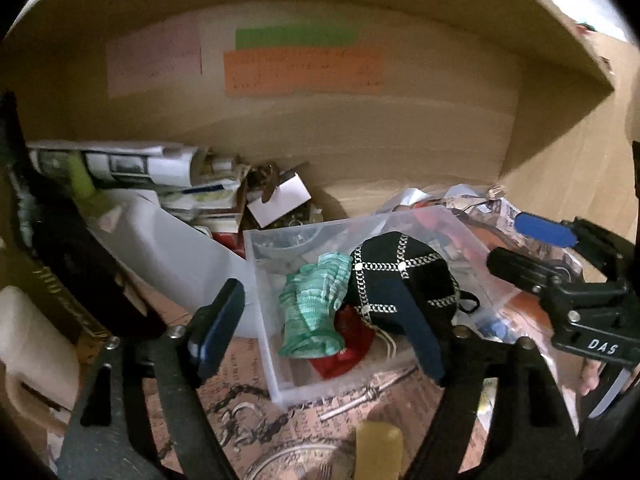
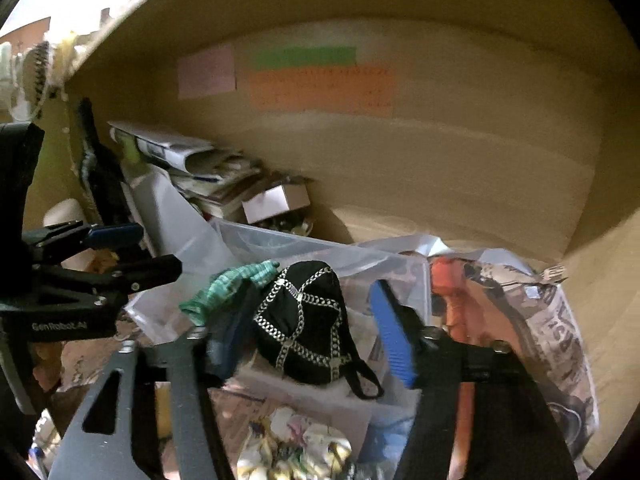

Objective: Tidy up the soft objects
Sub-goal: 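Grasp the yellow sponge with the left tool while the right tool grasps the floral cloth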

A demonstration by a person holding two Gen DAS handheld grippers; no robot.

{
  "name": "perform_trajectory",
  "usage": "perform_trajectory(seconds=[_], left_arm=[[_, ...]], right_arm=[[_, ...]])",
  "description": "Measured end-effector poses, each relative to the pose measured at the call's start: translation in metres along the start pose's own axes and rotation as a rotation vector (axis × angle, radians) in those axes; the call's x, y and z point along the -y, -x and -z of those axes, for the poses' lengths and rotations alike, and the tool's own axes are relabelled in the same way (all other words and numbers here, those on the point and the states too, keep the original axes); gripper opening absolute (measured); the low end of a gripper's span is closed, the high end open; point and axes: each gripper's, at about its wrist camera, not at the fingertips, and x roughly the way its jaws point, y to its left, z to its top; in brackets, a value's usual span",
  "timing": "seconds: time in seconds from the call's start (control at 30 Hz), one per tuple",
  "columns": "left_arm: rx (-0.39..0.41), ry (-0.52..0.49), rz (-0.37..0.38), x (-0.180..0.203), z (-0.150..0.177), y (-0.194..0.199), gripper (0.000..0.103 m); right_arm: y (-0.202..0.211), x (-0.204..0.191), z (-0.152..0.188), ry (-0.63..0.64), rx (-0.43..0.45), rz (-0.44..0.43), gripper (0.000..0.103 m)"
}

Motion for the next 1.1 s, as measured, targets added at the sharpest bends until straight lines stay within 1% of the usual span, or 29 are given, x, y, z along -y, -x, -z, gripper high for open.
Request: perform_trajectory(seconds=[0.1,0.17,0.37,0.5,0.63,0.7,0.77,0.8,0.83,0.9,1.0,1.03,1.07,1.1], left_arm=[[0.018,0.002,0.002,0.001,0.009,0.013,0.093],[0.015,-0.005,0.004,0.001,0.017,0.019,0.096],[-0.036,-0.031,0.007,0.006,0.044,0.021,0.096],[-0.079,-0.027,0.019,0.008,0.061,0.016,0.096],[-0.134,-0.018,0.027,0.010,0.080,0.004,0.096],[-0.162,-0.021,0.031,0.013,0.088,-0.002,0.096],[-0.186,-0.030,0.034,0.017,0.095,-0.007,0.096],[-0.194,-0.036,0.035,0.018,0.098,-0.009,0.096],[-0.203,-0.040,0.038,0.020,0.102,-0.011,0.095],[-0.221,-0.047,0.048,0.022,0.107,-0.015,0.083],[-0.249,-0.064,0.073,0.026,0.114,-0.019,0.071],[-0.255,-0.067,0.080,0.027,0.117,-0.020,0.068],[-0.260,-0.067,0.085,0.027,0.118,-0.020,0.062],[-0.271,-0.068,0.096,0.027,0.120,-0.021,0.055]], right_arm=[[0.014,-0.004,0.008,0.026,0.012,0.007,0.068],[0.021,-0.004,0.014,0.028,0.015,0.010,0.072],[0.031,0.000,0.037,0.006,-0.021,0.009,0.073],[0.026,0.004,0.053,-0.013,-0.074,0.004,0.073],[0.013,0.009,0.069,-0.031,-0.136,-0.004,0.072],[0.006,0.012,0.074,-0.041,-0.161,-0.013,0.068],[-0.001,0.015,0.079,-0.050,-0.191,-0.020,0.056],[-0.005,0.017,0.081,-0.057,-0.206,-0.025,0.053],[-0.009,0.019,0.083,-0.063,-0.220,-0.031,0.051],[-0.016,0.022,0.086,-0.077,-0.245,-0.039,0.050],[-0.024,0.024,0.090,-0.087,-0.272,-0.055,0.049],[-0.026,0.024,0.091,-0.088,-0.278,-0.062,0.045],[-0.027,0.023,0.091,-0.086,-0.283,-0.073,0.039],[-0.029,0.023,0.092,-0.084,-0.287,-0.084,0.036]])
